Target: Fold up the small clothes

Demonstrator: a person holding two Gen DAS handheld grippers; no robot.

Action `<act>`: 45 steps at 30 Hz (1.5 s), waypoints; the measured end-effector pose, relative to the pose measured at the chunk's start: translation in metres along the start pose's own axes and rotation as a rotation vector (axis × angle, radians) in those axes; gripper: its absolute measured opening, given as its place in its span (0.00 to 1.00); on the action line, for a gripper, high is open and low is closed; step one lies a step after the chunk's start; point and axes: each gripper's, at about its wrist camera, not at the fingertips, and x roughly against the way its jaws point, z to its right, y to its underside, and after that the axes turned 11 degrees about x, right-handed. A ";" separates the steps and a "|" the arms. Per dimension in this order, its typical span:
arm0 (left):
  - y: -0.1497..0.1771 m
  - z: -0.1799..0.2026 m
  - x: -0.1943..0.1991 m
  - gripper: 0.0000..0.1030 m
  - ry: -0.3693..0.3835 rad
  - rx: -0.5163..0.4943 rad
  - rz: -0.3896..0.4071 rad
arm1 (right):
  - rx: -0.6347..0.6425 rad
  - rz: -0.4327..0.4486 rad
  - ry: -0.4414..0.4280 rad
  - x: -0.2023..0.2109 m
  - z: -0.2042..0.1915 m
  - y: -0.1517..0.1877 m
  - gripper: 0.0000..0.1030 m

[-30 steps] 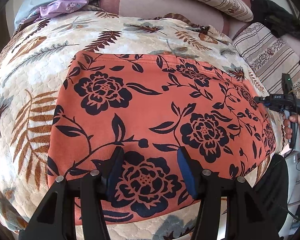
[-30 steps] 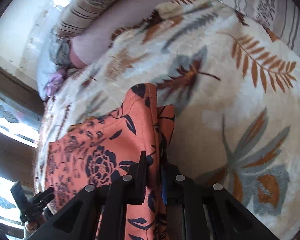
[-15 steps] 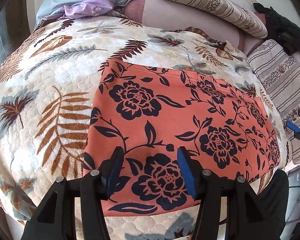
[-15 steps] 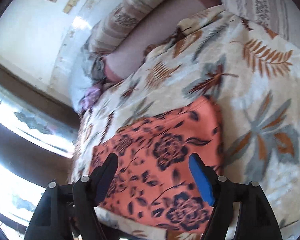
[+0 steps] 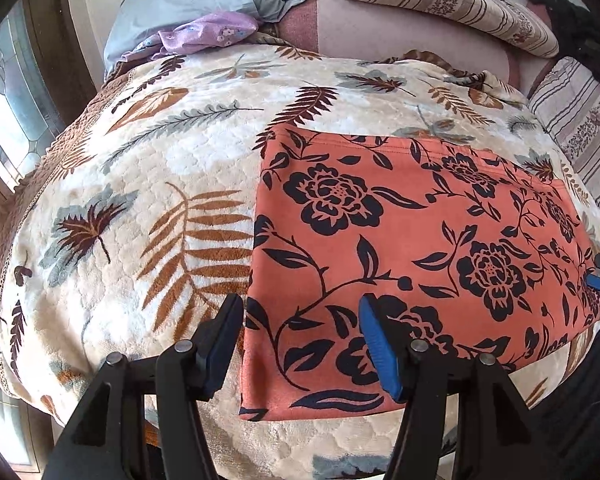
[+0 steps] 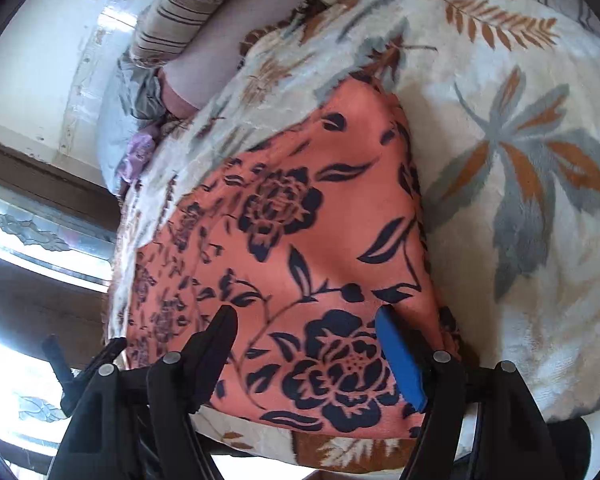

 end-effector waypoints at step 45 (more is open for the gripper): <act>-0.080 -0.021 -0.014 0.50 0.082 0.110 0.000 | -0.002 0.058 -0.144 0.006 -0.023 -0.033 0.75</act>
